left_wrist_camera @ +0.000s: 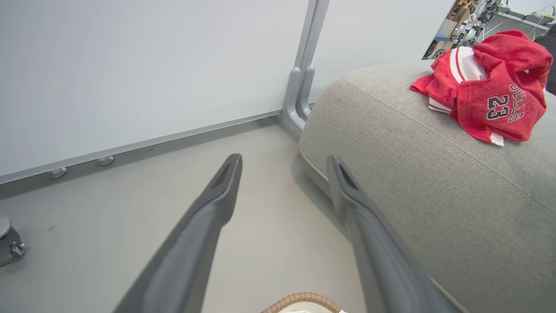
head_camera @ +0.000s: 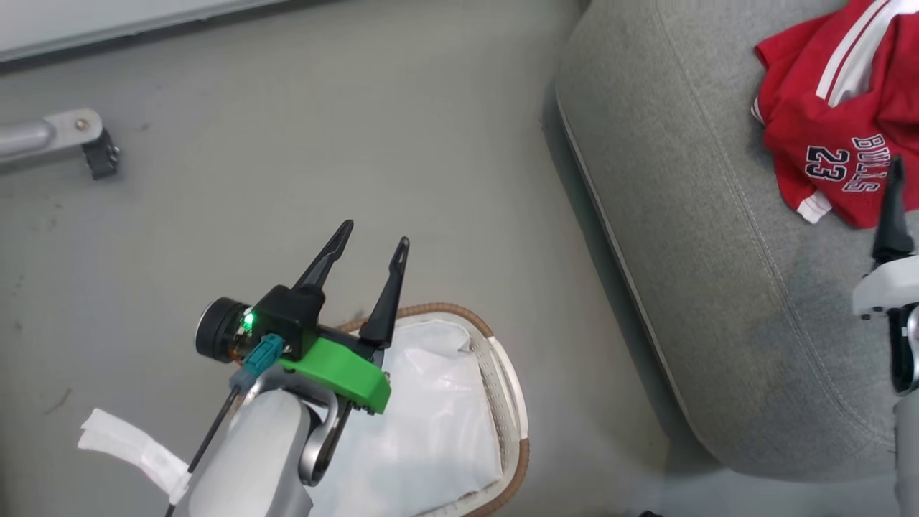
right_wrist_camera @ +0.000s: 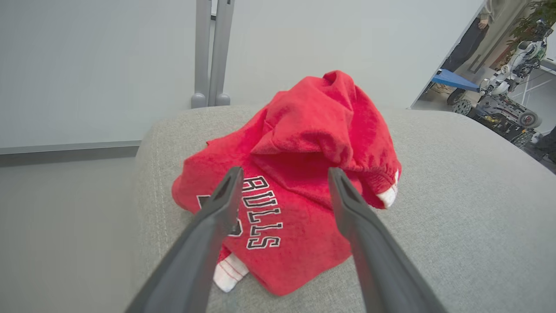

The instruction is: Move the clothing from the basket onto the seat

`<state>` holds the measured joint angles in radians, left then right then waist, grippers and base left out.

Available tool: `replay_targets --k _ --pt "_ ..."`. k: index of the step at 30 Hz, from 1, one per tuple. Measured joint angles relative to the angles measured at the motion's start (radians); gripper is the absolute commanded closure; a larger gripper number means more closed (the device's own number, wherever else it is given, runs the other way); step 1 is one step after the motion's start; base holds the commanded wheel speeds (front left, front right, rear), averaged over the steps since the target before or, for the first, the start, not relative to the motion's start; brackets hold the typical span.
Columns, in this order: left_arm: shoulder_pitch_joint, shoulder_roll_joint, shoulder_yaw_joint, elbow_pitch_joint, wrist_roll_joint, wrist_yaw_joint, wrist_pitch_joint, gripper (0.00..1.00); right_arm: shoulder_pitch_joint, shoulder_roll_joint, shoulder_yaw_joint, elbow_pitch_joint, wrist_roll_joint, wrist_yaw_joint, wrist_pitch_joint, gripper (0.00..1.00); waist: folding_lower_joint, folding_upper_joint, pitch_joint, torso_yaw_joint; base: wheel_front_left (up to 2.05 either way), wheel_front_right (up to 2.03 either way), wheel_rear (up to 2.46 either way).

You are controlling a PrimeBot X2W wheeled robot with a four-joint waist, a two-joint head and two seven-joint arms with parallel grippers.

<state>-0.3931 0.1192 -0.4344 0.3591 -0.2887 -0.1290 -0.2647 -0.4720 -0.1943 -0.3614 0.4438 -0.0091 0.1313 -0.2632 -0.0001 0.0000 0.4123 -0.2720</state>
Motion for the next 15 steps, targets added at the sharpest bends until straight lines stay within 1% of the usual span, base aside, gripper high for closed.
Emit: replay_targets --k 5,10,15 --pt "0.048 -0.009 0.108 -0.007 0.035 0.0 0.0 0.0 0.042 0.033 0.089 -0.055 0.053 0.0 0.0 0.0 0.0 0.0 -0.06 0.031 0.0 0.0 0.0" --pt "0.099 -0.034 0.219 -0.025 0.061 0.005 0.0 0.0 0.077 0.06 0.182 -0.072 0.091 0.0 0.0 0.0 0.0 0.0 -0.102 0.078 0.0 0.0 0.0" --pt "0.155 -0.051 0.305 -0.025 0.099 0.006 0.0 0.0 0.117 0.09 0.229 -0.081 0.11 0.0 0.0 0.0 0.0 0.0 -0.143 0.13 0.0 0.0 0.0"
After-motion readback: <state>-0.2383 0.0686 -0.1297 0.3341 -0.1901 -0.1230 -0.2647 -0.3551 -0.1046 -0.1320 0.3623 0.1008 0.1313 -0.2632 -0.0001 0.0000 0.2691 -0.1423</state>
